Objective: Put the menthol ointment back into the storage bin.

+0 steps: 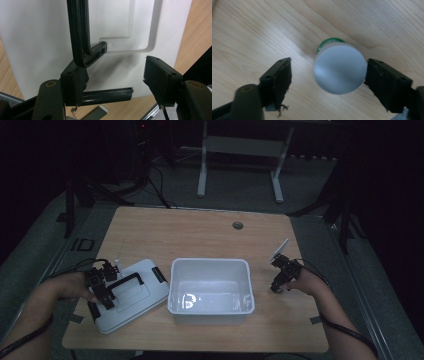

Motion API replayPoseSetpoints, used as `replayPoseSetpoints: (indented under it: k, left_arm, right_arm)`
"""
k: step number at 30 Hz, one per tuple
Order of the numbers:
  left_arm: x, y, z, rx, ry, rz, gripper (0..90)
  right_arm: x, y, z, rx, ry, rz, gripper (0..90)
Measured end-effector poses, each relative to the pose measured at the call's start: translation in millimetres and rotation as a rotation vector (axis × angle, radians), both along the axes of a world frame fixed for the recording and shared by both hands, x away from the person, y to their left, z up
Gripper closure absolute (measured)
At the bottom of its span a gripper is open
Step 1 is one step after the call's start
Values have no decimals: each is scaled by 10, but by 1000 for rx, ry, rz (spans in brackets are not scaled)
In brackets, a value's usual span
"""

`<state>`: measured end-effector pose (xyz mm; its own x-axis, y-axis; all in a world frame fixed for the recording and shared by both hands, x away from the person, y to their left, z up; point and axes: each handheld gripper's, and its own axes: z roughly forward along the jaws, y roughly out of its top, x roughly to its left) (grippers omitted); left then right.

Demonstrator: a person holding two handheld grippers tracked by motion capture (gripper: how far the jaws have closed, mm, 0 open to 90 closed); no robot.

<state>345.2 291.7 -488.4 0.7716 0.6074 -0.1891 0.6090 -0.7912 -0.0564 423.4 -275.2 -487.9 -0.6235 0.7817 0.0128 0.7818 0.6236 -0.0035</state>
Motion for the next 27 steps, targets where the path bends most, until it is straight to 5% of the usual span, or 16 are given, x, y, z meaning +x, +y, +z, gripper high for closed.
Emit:
replayPoseSetpoints:
  k: [13, 21, 27]
  left_arm:
    - [-3, 12, -31, 11, 12, -1, 350]
    - [-7, 19, -31, 12, 18, 0, 351]
    - [-9, 19, -24, 9, 19, -2, 351]
  right_arm:
    - [64, 57, -152, -76, -4, 49, 492]
    - [8, 122, -121, -145, -4, 136, 499]
    - [-79, 144, -38, -144, -6, 230, 500]
